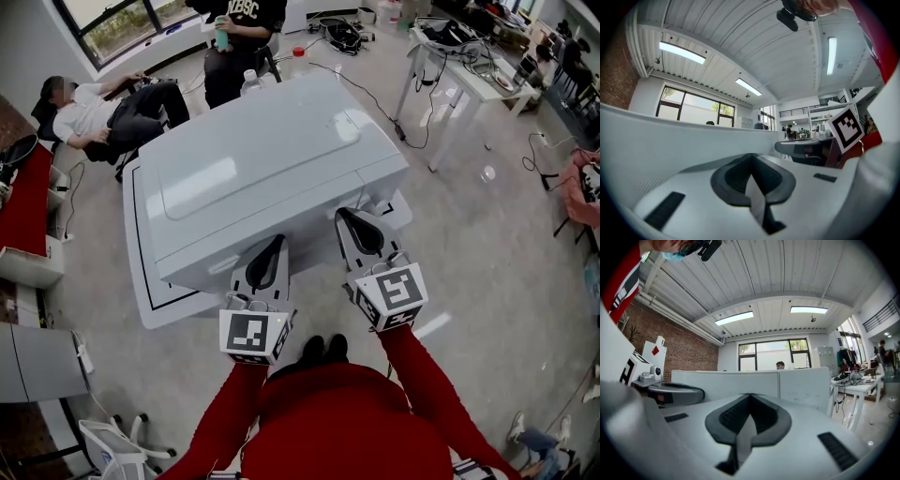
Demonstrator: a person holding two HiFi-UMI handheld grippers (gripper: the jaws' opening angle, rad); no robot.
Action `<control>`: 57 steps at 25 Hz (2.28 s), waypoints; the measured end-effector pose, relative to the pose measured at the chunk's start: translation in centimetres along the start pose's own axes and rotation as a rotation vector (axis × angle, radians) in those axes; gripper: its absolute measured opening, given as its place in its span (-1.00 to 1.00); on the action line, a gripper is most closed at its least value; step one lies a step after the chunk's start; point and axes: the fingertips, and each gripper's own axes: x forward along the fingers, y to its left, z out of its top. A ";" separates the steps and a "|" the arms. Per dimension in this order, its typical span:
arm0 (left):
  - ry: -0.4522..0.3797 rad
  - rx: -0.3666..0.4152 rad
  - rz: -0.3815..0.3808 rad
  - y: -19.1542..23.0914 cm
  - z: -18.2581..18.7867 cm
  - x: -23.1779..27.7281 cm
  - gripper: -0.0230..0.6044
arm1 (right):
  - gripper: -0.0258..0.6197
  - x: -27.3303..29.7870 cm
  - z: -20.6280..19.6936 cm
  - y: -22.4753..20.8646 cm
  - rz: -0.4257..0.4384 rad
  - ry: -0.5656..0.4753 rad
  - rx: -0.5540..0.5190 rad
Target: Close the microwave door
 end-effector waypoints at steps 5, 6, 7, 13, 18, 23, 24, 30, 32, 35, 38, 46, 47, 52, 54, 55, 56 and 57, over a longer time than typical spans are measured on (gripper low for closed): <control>-0.041 0.003 -0.083 -1.6 0.8 -0.1 -0.90 | -0.89 -3.3 1.2 0.2 0.030 -0.023 0.020; -0.046 -0.003 -0.111 -2.2 0.9 -0.2 -0.90 | -0.89 -4.3 1.4 0.4 0.049 -0.027 0.030; -0.051 -0.010 -0.142 -2.8 1.0 -0.4 -0.90 | -0.89 -5.3 1.5 0.6 0.064 -0.031 0.039; -0.060 -0.049 -0.326 -6.9 1.0 -2.1 -0.90 | -0.89 -11.8 0.5 0.9 0.062 -0.004 0.088; -0.044 -0.055 -0.400 -8.8 0.3 -4.1 -0.90 | -0.89 -15.5 -1.2 1.4 0.020 0.033 0.113; 0.027 -0.050 -0.420 -10.0 -1.0 -5.0 -0.90 | -0.89 -17.7 -1.7 1.1 -0.022 0.014 0.140; 0.035 -0.046 -0.423 -10.3 -1.1 -5.0 -0.90 | -0.89 -17.9 -1.7 1.0 -0.028 0.011 0.142; -0.006 -0.063 -0.435 -11.3 -0.2 -5.1 -0.90 | -0.89 -18.5 -1.5 0.9 -0.039 0.003 0.135; 0.003 -0.050 -0.434 -11.2 -0.4 -5.2 -0.90 | -0.89 -18.5 -1.5 1.0 -0.038 0.005 0.123; 0.016 -0.047 -0.427 -10.9 -0.9 -5.5 -0.90 | -0.89 -18.3 -1.3 1.2 -0.032 0.006 0.106; 0.007 -0.061 -0.412 -10.7 -0.5 -5.5 -0.90 | -0.89 -18.2 -1.3 1.3 -0.031 0.004 0.103; 0.044 -0.044 -0.389 -10.3 -1.0 -5.4 -0.90 | -0.89 -17.8 -1.4 1.6 -0.010 0.017 0.091; 0.033 -0.050 -0.388 -10.4 -0.8 -5.3 -0.90 | -0.89 -17.8 -1.5 1.6 -0.010 0.017 0.092; 0.018 -0.060 -0.401 -10.9 -0.9 -5.1 -0.90 | -0.89 -17.7 -1.7 1.5 -0.014 0.013 0.098; -0.014 -0.080 -0.405 -11.3 -0.2 -4.9 -0.90 | -0.89 -17.7 -1.7 1.4 -0.014 0.015 0.098; -0.024 -0.087 -0.406 -11.4 0.0 -4.8 -0.90 | -0.89 -17.7 -1.8 1.3 -0.014 0.017 0.096; -0.030 -0.090 -0.406 -11.5 0.1 -4.7 -0.90 | -0.89 -17.8 -1.8 1.3 -0.014 0.019 0.095; -0.033 -0.092 -0.407 -11.6 0.2 -4.7 -0.90 | -0.89 -17.8 -1.8 1.2 -0.014 0.020 0.094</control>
